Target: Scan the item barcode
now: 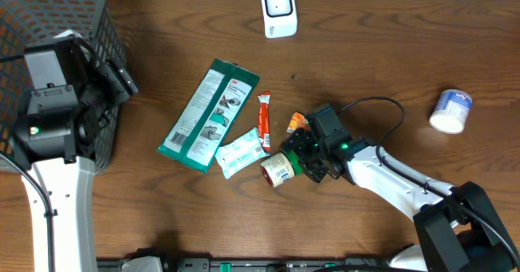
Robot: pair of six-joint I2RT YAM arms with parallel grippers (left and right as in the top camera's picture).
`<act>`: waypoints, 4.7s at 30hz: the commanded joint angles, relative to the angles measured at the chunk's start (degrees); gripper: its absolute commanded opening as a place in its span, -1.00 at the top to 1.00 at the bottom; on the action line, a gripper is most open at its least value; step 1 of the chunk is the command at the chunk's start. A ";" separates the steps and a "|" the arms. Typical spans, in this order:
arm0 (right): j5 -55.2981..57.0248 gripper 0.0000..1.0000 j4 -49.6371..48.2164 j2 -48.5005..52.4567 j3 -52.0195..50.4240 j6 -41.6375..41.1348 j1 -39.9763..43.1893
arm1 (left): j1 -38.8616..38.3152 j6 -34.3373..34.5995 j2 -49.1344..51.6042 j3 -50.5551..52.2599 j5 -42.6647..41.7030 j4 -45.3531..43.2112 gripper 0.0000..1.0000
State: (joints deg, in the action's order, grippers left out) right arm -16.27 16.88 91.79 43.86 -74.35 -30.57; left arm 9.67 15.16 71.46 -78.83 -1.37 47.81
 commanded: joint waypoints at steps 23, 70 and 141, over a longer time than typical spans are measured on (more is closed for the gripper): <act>-1.64 0.03 -0.61 -5.75 0.35 14.21 2.14 | 0.44 -0.52 -0.09 -0.59 0.74 0.20 -0.66; 29.44 -0.78 43.50 -19.67 26.95 48.89 2.93 | 0.44 -0.52 -0.09 -0.59 0.74 0.20 -0.65; 6.93 -0.98 53.27 12.74 36.22 62.93 22.97 | 0.44 -0.52 -0.09 -0.59 0.74 0.20 -0.66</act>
State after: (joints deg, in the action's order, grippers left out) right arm -8.73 69.67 101.84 80.51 -8.75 -7.46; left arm 9.69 15.16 71.46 -78.83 -1.37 47.81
